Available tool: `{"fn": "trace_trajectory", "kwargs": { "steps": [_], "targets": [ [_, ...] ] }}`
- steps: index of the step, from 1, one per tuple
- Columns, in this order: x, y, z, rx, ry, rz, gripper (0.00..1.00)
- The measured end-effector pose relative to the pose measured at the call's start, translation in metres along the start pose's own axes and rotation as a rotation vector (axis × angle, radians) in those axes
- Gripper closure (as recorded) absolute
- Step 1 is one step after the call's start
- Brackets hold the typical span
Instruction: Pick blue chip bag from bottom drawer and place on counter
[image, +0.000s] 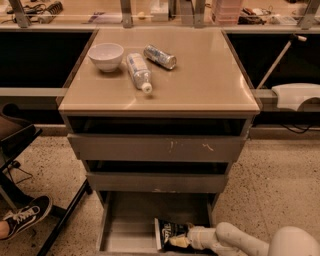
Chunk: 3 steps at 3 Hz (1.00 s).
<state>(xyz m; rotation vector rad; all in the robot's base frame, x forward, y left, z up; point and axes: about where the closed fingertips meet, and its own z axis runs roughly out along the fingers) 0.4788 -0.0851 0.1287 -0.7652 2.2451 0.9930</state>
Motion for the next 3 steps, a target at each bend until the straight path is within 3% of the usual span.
{"fn": "trace_trajectory", "kwargs": {
  "steps": [1, 2, 3],
  "targets": [
    [-0.002, 0.001, -0.002, 0.0, 0.0, 0.0, 0.89],
    [-0.029, 0.019, -0.036, -0.035, -0.051, -0.02, 1.0],
    [-0.082, 0.036, -0.143, -0.046, -0.149, -0.037, 1.0]
  ]
}}
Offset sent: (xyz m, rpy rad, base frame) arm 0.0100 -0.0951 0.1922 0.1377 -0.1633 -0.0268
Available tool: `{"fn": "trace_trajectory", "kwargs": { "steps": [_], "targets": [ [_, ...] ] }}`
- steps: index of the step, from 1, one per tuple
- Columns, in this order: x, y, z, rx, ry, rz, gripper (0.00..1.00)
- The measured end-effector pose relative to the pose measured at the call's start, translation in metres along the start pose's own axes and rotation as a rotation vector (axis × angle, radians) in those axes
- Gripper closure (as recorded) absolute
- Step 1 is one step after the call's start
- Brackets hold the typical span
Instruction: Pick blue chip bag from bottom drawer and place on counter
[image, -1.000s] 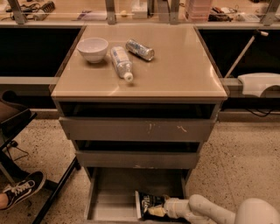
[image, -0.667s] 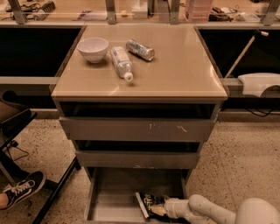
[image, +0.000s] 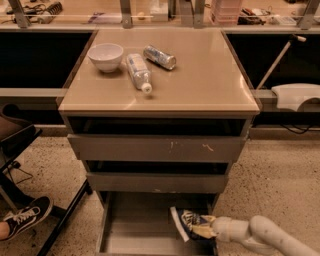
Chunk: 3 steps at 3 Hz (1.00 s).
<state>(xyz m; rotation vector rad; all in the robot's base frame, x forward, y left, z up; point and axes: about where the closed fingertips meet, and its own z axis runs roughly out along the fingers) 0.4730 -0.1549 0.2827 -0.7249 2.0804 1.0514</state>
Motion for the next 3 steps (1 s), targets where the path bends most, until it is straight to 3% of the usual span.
{"fn": "trace_trajectory", "kwargs": {
  "steps": [1, 2, 3],
  "targets": [
    [-0.073, 0.002, -0.101, 0.026, -0.067, 0.003, 1.0],
    [-0.154, -0.009, -0.175, 0.074, -0.114, 0.028, 1.0],
    [-0.238, -0.004, -0.23, 0.106, -0.153, 0.036, 1.0]
  ]
}}
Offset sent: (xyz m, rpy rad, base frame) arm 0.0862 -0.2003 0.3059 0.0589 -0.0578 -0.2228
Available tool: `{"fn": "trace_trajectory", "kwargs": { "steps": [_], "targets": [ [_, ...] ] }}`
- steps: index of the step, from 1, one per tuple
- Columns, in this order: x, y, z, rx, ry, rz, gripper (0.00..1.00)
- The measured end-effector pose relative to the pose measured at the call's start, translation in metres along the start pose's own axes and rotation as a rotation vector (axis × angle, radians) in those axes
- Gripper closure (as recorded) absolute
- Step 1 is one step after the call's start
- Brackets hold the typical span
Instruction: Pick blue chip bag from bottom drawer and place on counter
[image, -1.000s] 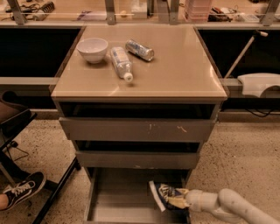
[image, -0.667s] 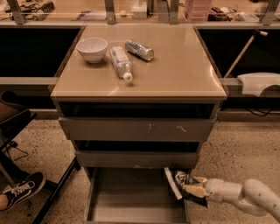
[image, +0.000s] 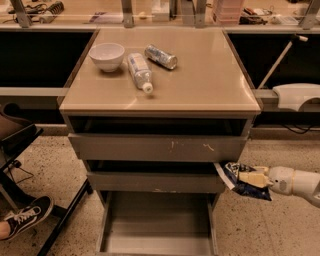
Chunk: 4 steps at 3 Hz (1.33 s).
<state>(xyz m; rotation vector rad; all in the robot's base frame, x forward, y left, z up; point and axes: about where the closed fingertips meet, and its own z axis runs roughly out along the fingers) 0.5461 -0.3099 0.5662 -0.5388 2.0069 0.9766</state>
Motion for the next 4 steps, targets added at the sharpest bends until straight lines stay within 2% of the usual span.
{"fn": "trace_trajectory", "kwargs": {
  "steps": [1, 2, 3, 4],
  "targets": [
    [0.0, 0.01, -0.005, -0.011, 0.003, 0.012, 1.0],
    [-0.019, 0.054, -0.047, -0.044, 0.053, -0.003, 1.0],
    [-0.092, 0.129, -0.124, -0.065, 0.047, -0.122, 1.0],
    [-0.202, 0.192, -0.174, -0.059, 0.01, -0.241, 1.0]
  ]
}}
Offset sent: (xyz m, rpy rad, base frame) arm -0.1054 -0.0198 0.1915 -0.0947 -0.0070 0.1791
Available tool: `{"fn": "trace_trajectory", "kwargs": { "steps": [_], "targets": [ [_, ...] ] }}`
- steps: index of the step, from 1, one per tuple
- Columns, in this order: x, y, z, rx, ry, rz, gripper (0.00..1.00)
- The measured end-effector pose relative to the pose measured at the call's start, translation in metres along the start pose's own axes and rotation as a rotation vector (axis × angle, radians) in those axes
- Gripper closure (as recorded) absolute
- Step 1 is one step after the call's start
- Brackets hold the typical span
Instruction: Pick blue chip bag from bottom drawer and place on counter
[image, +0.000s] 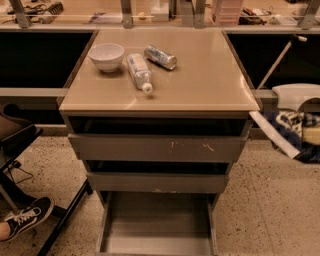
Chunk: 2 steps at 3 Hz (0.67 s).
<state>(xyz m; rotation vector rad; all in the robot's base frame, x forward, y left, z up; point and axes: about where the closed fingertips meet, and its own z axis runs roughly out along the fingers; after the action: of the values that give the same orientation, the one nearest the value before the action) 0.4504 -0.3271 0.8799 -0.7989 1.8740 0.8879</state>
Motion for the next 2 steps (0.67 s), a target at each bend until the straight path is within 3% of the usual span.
{"fn": "trace_trajectory", "kwargs": {
  "steps": [1, 2],
  "targets": [
    [-0.122, 0.032, -0.01, -0.007, -0.05, -0.088, 1.0],
    [-0.216, 0.046, 0.016, -0.024, -0.111, -0.12, 1.0]
  ]
}}
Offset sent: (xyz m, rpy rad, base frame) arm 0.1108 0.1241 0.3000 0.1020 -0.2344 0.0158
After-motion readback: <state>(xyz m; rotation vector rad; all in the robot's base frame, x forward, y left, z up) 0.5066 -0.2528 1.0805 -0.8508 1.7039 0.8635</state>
